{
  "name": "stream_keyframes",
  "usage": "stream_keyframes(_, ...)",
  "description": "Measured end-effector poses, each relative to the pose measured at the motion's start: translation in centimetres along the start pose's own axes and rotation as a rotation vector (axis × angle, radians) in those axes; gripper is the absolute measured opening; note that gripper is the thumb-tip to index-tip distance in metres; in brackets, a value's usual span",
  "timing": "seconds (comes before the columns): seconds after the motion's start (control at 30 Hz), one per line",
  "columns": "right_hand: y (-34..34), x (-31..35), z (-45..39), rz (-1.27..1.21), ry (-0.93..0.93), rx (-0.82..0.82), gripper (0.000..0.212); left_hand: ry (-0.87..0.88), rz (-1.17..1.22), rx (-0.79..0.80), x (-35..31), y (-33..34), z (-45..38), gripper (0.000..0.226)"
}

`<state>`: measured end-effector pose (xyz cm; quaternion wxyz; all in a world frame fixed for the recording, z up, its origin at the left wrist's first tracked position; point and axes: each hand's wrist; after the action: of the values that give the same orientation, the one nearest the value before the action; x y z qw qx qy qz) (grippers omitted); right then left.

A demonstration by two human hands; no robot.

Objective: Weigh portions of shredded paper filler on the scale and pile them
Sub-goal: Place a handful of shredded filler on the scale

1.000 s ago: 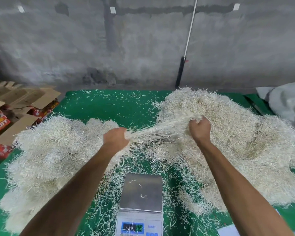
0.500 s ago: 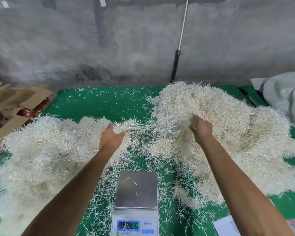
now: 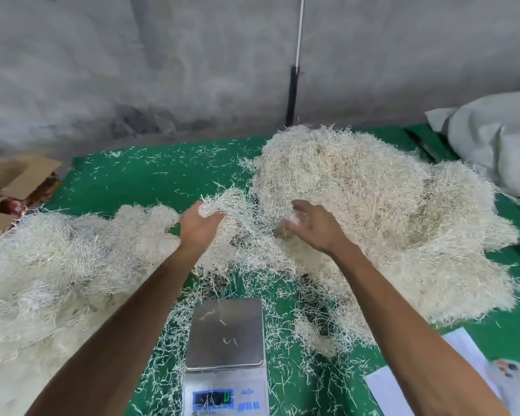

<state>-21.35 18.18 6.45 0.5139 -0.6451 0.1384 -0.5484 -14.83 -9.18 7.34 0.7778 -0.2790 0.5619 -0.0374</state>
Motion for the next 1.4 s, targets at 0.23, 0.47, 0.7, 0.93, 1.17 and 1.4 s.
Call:
stream_keyframes(0.23,2.1,1.1,-2.3,0.266,-0.207,0.056,0.032,0.233,-0.137,0.053,-6.7,1.0,-0.8,0.078)
stream_keyframes(0.47,-3.0,-7.8,-1.2,0.023,0.237,-0.209,0.038,0.052,-0.077,-0.173,-4.9,-6.6,-2.4,0.077)
stream_keyframes(0.7,-4.8,-3.0,-2.2,0.387,0.297,-0.186,0.042,0.059,0.006,0.02,-3.5,-1.1,-1.6,0.077)
stream_keyframes(0.93,-3.0,3.2,-0.6,0.154,-0.092,0.162,0.083,0.095,0.185,0.025,-7.3,-2.0,-0.4,0.082)
stream_keyframes(1.17,1.8,8.3,0.0,-0.209,-0.186,0.053,0.036,0.165,0.391,0.005,-11.2,-7.2,4.1,0.085)
stream_keyframes(1.4,3.2,9.6,0.3,-0.859,0.088,-0.249,0.034,-0.014,0.848,0.127,-6.1,-11.3,7.0,0.049)
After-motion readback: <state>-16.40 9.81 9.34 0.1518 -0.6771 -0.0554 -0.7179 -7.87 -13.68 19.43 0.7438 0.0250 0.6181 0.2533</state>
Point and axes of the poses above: each hand's wrist, its own z-axis away from the middle knuckle, its own y-axis out of the palm, x = y × z, and after that the axes turned 14 degrees about x, right-handed
